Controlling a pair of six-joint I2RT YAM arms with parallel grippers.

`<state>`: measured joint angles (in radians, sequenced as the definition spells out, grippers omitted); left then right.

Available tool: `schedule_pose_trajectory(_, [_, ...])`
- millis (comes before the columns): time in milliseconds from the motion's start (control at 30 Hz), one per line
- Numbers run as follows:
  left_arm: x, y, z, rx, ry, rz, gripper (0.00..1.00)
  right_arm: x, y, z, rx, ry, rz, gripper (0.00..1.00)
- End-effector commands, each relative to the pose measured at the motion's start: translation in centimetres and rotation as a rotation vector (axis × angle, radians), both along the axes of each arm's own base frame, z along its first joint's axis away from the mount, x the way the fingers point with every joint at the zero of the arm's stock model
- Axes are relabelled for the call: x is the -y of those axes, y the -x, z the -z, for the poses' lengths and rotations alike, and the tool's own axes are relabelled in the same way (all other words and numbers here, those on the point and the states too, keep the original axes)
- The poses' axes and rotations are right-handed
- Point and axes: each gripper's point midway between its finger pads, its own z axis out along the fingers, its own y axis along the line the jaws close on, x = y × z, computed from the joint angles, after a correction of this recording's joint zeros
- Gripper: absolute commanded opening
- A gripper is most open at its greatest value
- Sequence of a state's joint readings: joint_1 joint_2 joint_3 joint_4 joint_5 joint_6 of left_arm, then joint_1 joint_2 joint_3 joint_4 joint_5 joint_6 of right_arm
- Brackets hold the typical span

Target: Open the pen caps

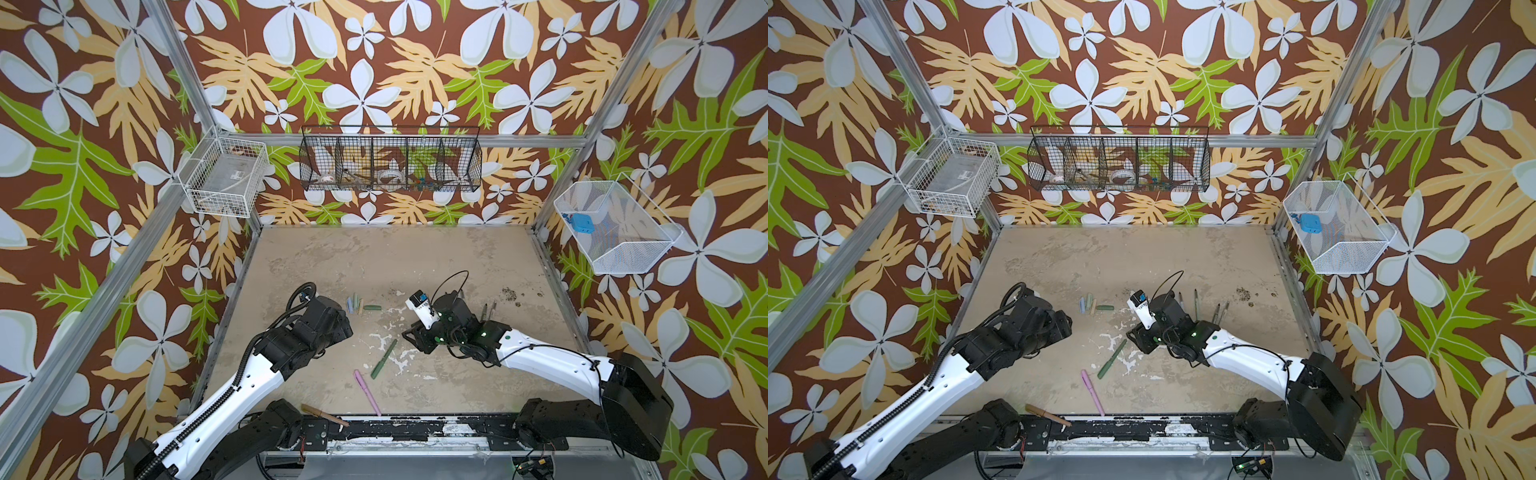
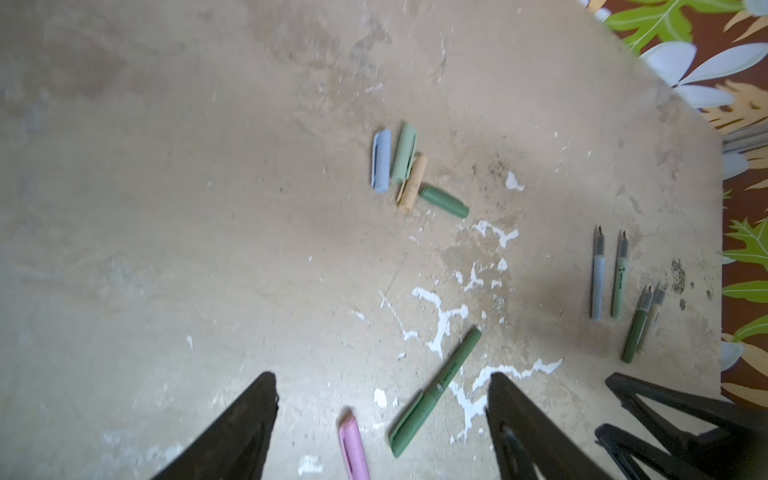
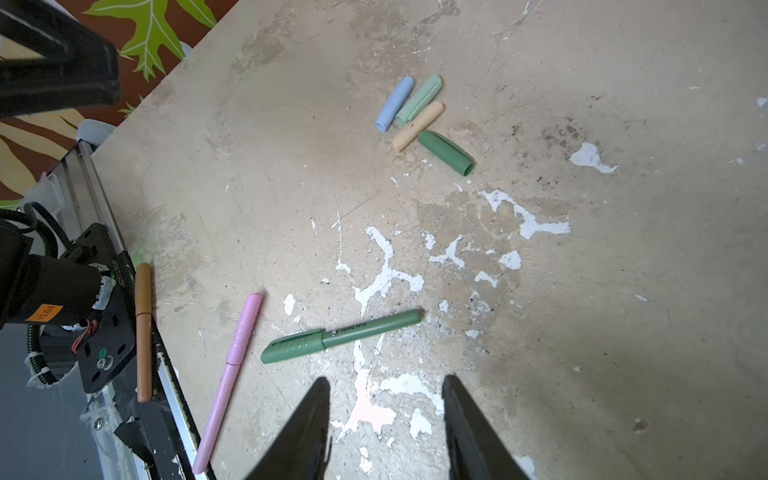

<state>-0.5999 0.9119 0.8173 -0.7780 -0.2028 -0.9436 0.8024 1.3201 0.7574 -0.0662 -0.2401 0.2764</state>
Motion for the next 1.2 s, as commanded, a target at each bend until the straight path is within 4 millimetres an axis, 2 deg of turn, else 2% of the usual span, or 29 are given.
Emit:
schedule_pose_trajectory(0, [-0.9, 3.2, 3.0, -0.233, 0.026, -0.087, 0.77, -0.1, 0.2, -0.2, -0.006, -0.008, -0.016, 0.45])
schedule_pose_trajectory(100, [-1.7, 5.9, 5.6, -0.415, 0.026, -0.132, 0.73, 0.0, -0.1, 0.2, -0.027, -0.02, -0.019, 0.45])
schedule_pose_trajectory(200, [-3.1, 7.7, 6.7, -0.52, 0.027, -0.207, 0.7, 0.4, -0.5, 0.7, -0.073, -0.049, -0.013, 0.45])
schedule_pose_trajectory(533, [-3.4, 11.3, 10.1, -0.707, 0.143, -0.388, 0.72, 0.7, -0.9, 1.0, -0.105, -0.078, -0.014, 0.46])
schedule_pose_trajectory(767, [-4.6, 13.7, 11.1, -0.779, 0.094, -0.439, 0.78, 0.8, -1.2, 1.4, -0.137, -0.101, -0.01, 0.46])
schedule_pose_trajectory(900, [-4.7, 14.7, 11.3, -0.798, 0.115, -0.471, 0.8, 1.0, -1.3, 1.4, -0.151, -0.118, -0.011, 0.45])
schedule_pose_trajectory(1167, [-5.1, 14.3, 11.8, -0.807, 0.059, -0.457, 0.82, 1.2, -1.5, 1.3, -0.169, -0.145, -0.007, 0.45])
